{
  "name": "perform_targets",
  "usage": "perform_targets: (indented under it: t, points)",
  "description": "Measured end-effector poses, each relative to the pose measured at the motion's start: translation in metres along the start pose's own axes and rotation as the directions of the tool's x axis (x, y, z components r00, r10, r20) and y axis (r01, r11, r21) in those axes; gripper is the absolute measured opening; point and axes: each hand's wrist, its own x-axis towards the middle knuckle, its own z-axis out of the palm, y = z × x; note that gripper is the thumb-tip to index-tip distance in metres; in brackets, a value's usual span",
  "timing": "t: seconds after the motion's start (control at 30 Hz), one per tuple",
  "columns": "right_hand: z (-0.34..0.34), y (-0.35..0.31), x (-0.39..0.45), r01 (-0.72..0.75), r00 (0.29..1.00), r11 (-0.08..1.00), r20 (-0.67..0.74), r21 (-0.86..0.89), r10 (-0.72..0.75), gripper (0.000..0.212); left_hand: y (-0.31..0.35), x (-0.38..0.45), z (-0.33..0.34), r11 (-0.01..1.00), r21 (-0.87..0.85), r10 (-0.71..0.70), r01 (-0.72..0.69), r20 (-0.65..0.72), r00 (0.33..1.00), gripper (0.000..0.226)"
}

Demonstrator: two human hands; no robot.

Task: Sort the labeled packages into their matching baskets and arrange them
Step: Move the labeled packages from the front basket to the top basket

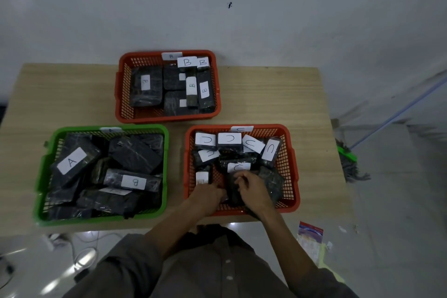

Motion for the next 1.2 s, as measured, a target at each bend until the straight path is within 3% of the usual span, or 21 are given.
perform_targets:
  t: [0.17,0.33,0.57,0.67,0.77,0.83,0.9,1.07,1.2]
  points:
    - [-0.008,0.004,-0.011,-0.040,0.998,0.996,-0.042,0.075,0.043,0.021,0.014,0.009,-0.005,0.978,-0.164,-0.116,0.132,0.106,0.988,0.046]
    - [-0.012,0.010,-0.019,-0.033,0.995,0.993,-0.091,0.115,0.043,0.017,0.016,0.014,-0.010,0.938,-0.290,-0.145,0.189,0.165,0.976,0.038]
    - [-0.004,0.007,-0.020,-0.061,0.993,0.990,-0.095,0.126,0.073,0.014,0.014,-0.007,0.000,0.815,-0.542,-0.244,0.202,-0.006,0.970,0.017]
    - [0.001,0.000,-0.021,-0.053,0.994,0.995,-0.086,0.088,0.060,0.011,0.008,-0.018,-0.003,0.690,-0.714,-0.315,0.117,-0.151,0.937,0.014]
    - [0.003,-0.009,-0.021,-0.080,0.997,0.989,-0.005,0.126,0.081,0.020,0.002,-0.027,-0.012,0.531,-0.847,-0.354,-0.008,-0.230,0.907,0.030]
    - [0.004,-0.019,-0.021,-0.129,0.990,0.958,0.093,0.255,0.109,0.032,-0.003,-0.035,-0.019,0.429,-0.900,-0.366,-0.075,-0.249,0.897,0.034]
    - [0.005,-0.029,-0.022,-0.179,0.979,0.887,0.166,0.425,0.118,0.029,-0.006,-0.043,-0.023,0.382,-0.910,-0.355,-0.160,-0.304,0.884,0.024]
    - [0.006,-0.048,-0.018,-0.240,0.966,0.709,0.237,0.663,0.106,0.018,-0.012,-0.054,-0.025,0.110,-0.974,-0.483,-0.199,-0.228,0.846,0.021]
    - [0.007,-0.058,-0.011,-0.227,0.961,0.731,0.268,0.643,0.062,0.026,-0.017,-0.052,-0.026,-0.079,-0.971,-0.607,-0.224,-0.132,0.784,0.025]
